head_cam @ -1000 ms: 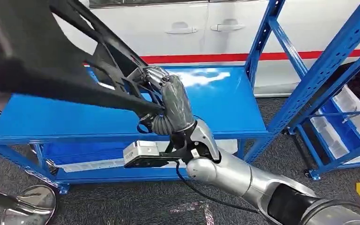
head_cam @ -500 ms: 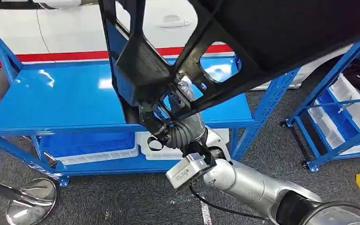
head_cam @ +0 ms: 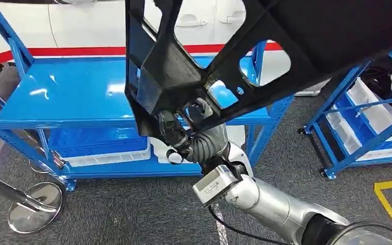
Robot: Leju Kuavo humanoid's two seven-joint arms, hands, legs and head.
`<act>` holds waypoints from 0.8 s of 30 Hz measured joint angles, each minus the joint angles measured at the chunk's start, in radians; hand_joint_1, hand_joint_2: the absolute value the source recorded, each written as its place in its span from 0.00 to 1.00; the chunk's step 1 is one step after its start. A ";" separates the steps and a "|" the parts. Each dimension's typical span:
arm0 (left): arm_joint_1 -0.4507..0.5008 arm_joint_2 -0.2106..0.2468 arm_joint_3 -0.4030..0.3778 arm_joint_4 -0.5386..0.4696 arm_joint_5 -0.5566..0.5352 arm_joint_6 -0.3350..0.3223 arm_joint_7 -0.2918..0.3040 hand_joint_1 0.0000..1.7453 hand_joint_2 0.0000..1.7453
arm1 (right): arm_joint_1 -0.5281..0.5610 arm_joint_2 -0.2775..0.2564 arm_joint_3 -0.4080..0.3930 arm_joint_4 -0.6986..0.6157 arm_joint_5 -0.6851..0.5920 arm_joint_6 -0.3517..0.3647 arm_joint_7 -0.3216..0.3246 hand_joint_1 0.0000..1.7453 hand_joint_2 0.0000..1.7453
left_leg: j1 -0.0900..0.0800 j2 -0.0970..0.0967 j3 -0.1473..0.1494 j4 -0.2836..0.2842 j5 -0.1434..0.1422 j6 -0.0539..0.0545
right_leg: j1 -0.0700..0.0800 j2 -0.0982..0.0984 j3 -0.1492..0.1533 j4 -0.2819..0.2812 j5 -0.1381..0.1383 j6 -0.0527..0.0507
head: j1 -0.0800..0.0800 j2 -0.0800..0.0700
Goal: Take the parts from the cabinet and place them on the table.
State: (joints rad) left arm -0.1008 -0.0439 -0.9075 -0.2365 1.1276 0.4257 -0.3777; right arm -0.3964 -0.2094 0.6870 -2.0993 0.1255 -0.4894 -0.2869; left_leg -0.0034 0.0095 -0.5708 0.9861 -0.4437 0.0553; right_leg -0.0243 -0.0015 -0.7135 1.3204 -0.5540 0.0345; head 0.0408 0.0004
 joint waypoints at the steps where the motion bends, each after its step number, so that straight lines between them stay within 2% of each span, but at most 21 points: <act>1: 0.000 0.000 0.000 0.000 -0.002 0.000 -0.001 0.00 1.00 | 0.000 0.000 0.000 0.000 -0.001 0.002 0.002 1.00 1.00 | 0.001 0.000 -0.019 0.010 0.006 -0.004 | -0.005 0.000 0.033 -0.031 0.039 0.004 | 0.000 0.000; 2: 0.000 0.000 0.000 0.000 -0.002 0.000 -0.003 0.00 1.00 | 0.000 0.000 0.000 0.000 -0.003 0.004 0.003 1.00 1.00 | 0.004 0.000 -0.035 0.022 0.010 -0.009 | -0.010 0.000 0.082 -0.091 0.067 0.008 | 0.000 0.000; 3: 0.000 0.000 0.000 0.000 -0.002 0.000 -0.003 0.00 1.00 | 0.000 0.000 0.000 0.000 -0.005 0.006 0.003 1.00 1.00 | 0.005 -0.001 -0.050 0.036 0.013 -0.013 | -0.016 0.000 0.141 -0.169 0.074 0.012 | 0.000 0.000; 4: -0.001 0.002 0.000 0.000 -0.002 0.001 -0.004 0.00 1.00 | -0.001 0.000 0.000 0.000 -0.008 0.008 0.003 1.00 1.00 | 0.000 -0.003 -0.067 0.050 0.014 -0.019 | -0.015 0.002 0.187 -0.244 0.028 0.017 | 0.001 0.000; 5: -0.001 0.002 0.000 0.000 -0.002 0.001 -0.005 0.00 1.00 | 0.003 0.000 0.000 -0.002 -0.009 0.011 0.002 1.00 1.00 | 0.001 -0.005 -0.076 0.062 0.019 -0.026 | -0.005 0.008 0.192 -0.263 0.022 -0.002 | -0.003 0.000; 6: -0.002 0.002 0.000 0.000 -0.002 0.001 -0.006 0.00 1.00 | 0.004 0.000 0.000 -0.002 -0.011 0.012 0.005 1.00 1.00 | -0.001 -0.007 -0.078 0.064 0.026 -0.034 | -0.005 0.007 0.181 -0.267 0.024 -0.006 | -0.001 0.000; 8: 0.002 0.002 0.000 0.000 -0.007 0.001 -0.005 0.00 1.00 | 0.004 0.000 0.000 -0.003 -0.013 0.016 0.013 1.00 1.00 | 0.005 -0.009 -0.088 0.058 0.045 -0.046 | 0.000 0.006 0.167 -0.263 0.040 -0.028 | -0.001 0.000; 9: 0.004 0.002 0.000 0.000 -0.012 0.001 -0.003 0.00 1.00 | 0.003 0.000 0.000 -0.003 -0.013 0.017 0.020 1.00 1.00 | 0.011 -0.009 -0.095 0.066 0.033 -0.051 | -0.005 0.001 0.153 -0.266 0.053 -0.038 | -0.002 0.000; 10: 0.004 0.002 0.000 0.000 -0.014 0.001 -0.003 0.00 1.00 | 0.004 0.000 0.000 -0.003 -0.012 0.020 0.027 1.00 1.00 | 0.012 -0.009 -0.112 0.091 -0.018 -0.056 | -0.003 0.001 0.143 -0.268 0.063 -0.046 | -0.003 0.000; 12: 0.005 0.002 0.000 0.000 -0.022 -0.003 -0.003 0.00 1.00 | 0.006 0.000 0.000 -0.003 -0.011 0.029 0.040 1.00 1.00 | 0.012 -0.010 -0.140 0.215 -0.143 -0.063 | -0.002 -0.001 0.116 -0.267 0.086 -0.055 | -0.004 0.000; 13: 0.004 0.002 0.000 0.000 -0.023 -0.003 -0.003 0.00 1.00 | 0.009 0.000 0.000 -0.003 -0.011 0.031 0.044 1.00 1.00 | 0.012 -0.010 -0.151 0.285 -0.183 -0.064 | 0.002 -0.001 0.100 -0.267 0.098 -0.056 | -0.005 0.000; 14: 0.004 0.002 0.000 0.000 -0.024 -0.003 -0.003 0.00 1.00 | 0.012 0.000 0.000 -0.003 -0.011 0.032 0.045 1.00 1.00 | 0.012 -0.010 -0.152 0.334 -0.190 -0.063 | 0.005 -0.002 0.085 -0.266 0.109 -0.057 | -0.004 0.000; 15: 0.003 0.002 0.000 0.000 -0.024 -0.003 -0.003 0.00 1.00 | 0.015 0.000 0.000 -0.003 -0.011 0.032 0.047 1.00 1.00 | 0.012 -0.010 -0.141 0.351 -0.168 -0.059 | 0.007 -0.002 0.070 -0.265 0.121 -0.057 | -0.004 0.000; 16: 0.002 0.002 0.000 0.000 -0.025 -0.003 -0.003 0.00 1.00 | 0.017 0.000 0.000 -0.003 -0.011 0.032 0.048 1.00 1.00 | 0.010 -0.010 -0.110 0.333 -0.127 -0.054 | 0.009 -0.002 0.054 -0.264 0.131 -0.057 | -0.004 0.000; 17: 0.002 0.003 0.000 0.000 -0.026 -0.003 -0.003 0.00 1.00 | 0.018 0.000 0.001 -0.003 -0.011 0.032 0.049 1.00 1.00 | 0.006 -0.010 -0.062 0.280 -0.087 -0.048 | 0.009 -0.002 0.041 -0.262 0.141 -0.056 | -0.004 0.000; 18: 0.001 0.004 0.000 0.000 -0.027 -0.004 -0.005 0.00 1.00 | 0.018 0.000 0.001 -0.003 -0.011 0.033 0.052 1.00 1.00 | 0.000 -0.010 0.007 0.194 -0.068 -0.039 | 0.009 -0.001 0.030 -0.261 0.151 -0.055 | -0.004 0.000; 19: -0.002 0.007 0.000 0.000 -0.032 -0.008 -0.008 0.00 1.00 | 0.018 0.000 0.001 -0.003 -0.011 0.035 0.058 1.00 1.00 | -0.007 -0.011 0.072 0.105 -0.092 -0.028 | 0.007 -0.002 0.027 -0.262 0.160 -0.053 | -0.004 0.000; 20: -0.005 0.011 0.000 0.000 -0.038 -0.013 -0.009 0.00 1.00 | 0.020 0.000 0.001 -0.006 -0.009 0.039 0.066 1.00 1.00 | -0.013 -0.011 0.122 0.018 -0.122 -0.023 | 0.011 -0.002 0.025 -0.262 0.168 -0.045 | -0.004 0.000; 21: -0.007 0.013 0.000 0.000 -0.043 -0.017 -0.008 0.00 1.00 | 0.022 0.000 0.001 -0.006 -0.005 0.046 0.075 1.00 1.00 | -0.014 -0.011 0.118 0.011 -0.125 -0.028 | 0.007 -0.006 0.026 -0.270 0.180 -0.039 | -0.003 0.000; 23: -0.008 0.013 -0.002 0.000 -0.054 -0.019 0.002 0.00 1.00 | 0.025 0.000 0.001 -0.007 0.004 0.056 0.087 1.00 1.00 | -0.020 -0.012 0.107 0.005 -0.100 -0.017 | 0.003 -0.007 0.029 -0.289 0.208 -0.028 | -0.005 0.000; 24: -0.008 0.013 -0.003 0.000 -0.058 -0.019 0.009 0.00 1.00 | 0.030 -0.002 0.001 -0.007 0.005 0.058 0.090 1.00 1.00 | -0.006 -0.010 0.103 -0.017 -0.076 -0.012 | 0.008 -0.004 0.024 -0.291 0.208 -0.023 | -0.005 0.000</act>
State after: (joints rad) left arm -0.1085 -0.0305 -0.9102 -0.2361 1.0697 0.4067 -0.3686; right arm -0.3661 -0.2117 0.6878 -2.1061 0.1301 -0.4314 -0.1965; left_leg -0.0097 -0.0003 -0.4677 0.9696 -0.5194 0.0432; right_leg -0.0160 -0.0050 -0.6895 1.0292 -0.3458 0.0114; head 0.0358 0.0000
